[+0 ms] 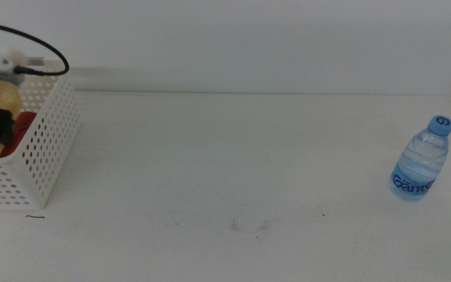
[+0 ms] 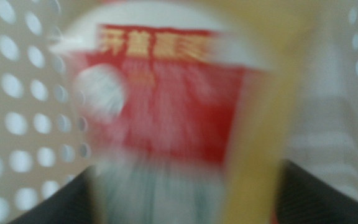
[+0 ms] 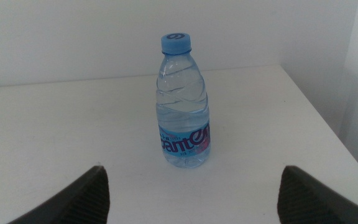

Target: Use arms to grab the bottles and put them into the dustbin to the left of the table.

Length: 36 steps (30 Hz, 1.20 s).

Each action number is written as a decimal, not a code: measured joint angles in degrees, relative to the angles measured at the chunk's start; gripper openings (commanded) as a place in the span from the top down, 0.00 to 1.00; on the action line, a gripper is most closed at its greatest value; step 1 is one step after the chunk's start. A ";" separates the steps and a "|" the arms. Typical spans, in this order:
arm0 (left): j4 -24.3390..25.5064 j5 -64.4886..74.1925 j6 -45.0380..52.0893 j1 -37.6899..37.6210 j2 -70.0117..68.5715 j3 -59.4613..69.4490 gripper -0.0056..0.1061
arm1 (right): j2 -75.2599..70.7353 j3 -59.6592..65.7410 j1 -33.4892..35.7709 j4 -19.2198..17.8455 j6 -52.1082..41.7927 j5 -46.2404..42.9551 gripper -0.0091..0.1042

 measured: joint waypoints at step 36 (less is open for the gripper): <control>-31.92 28.98 12.87 -34.70 -43.61 -7.41 0.11 | 0.00 0.00 0.00 0.00 0.00 0.00 0.20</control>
